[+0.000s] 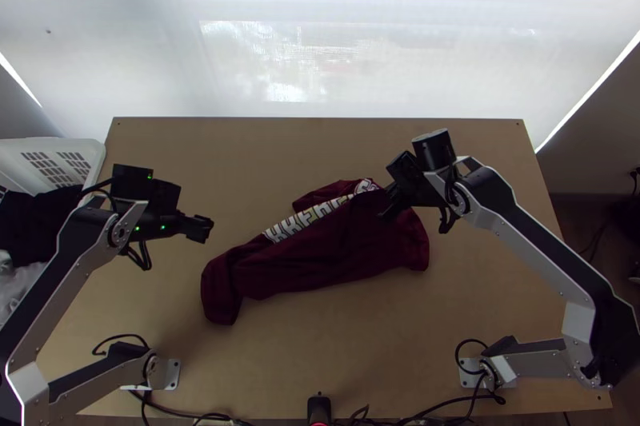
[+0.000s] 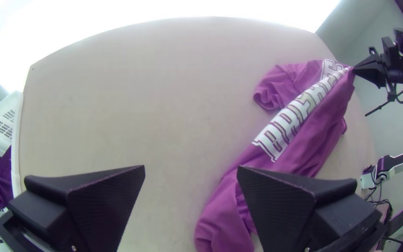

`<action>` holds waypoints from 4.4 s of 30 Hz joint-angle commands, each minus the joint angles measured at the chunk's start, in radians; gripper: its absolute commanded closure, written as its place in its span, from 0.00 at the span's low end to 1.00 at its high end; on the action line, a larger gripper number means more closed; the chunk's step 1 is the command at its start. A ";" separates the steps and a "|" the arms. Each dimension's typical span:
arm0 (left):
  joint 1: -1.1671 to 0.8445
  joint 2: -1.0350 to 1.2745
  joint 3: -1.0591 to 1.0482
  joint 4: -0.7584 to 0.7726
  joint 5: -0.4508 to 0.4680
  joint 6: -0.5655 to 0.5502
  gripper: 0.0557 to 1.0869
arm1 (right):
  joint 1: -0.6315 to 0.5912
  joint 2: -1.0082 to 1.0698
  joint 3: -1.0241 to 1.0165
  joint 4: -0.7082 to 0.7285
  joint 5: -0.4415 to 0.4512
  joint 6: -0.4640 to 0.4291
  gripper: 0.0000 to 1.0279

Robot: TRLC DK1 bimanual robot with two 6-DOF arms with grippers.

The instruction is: Fold the t-shirt

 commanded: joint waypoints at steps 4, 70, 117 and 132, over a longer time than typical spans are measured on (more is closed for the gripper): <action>-0.117 0.287 0.221 0.054 0.001 -0.022 0.07 | 0.010 -0.206 -0.146 -0.136 0.032 0.008 0.97; -0.709 0.776 0.460 0.132 0.015 0.000 0.11 | -0.051 0.156 -0.028 0.061 0.049 0.084 0.04; -0.761 0.747 0.445 0.124 0.004 0.047 0.56 | -0.076 0.058 -0.146 0.054 0.049 0.099 0.04; -0.758 0.764 0.433 0.160 -0.040 0.080 0.75 | -0.076 0.044 -0.157 0.053 0.049 0.114 0.04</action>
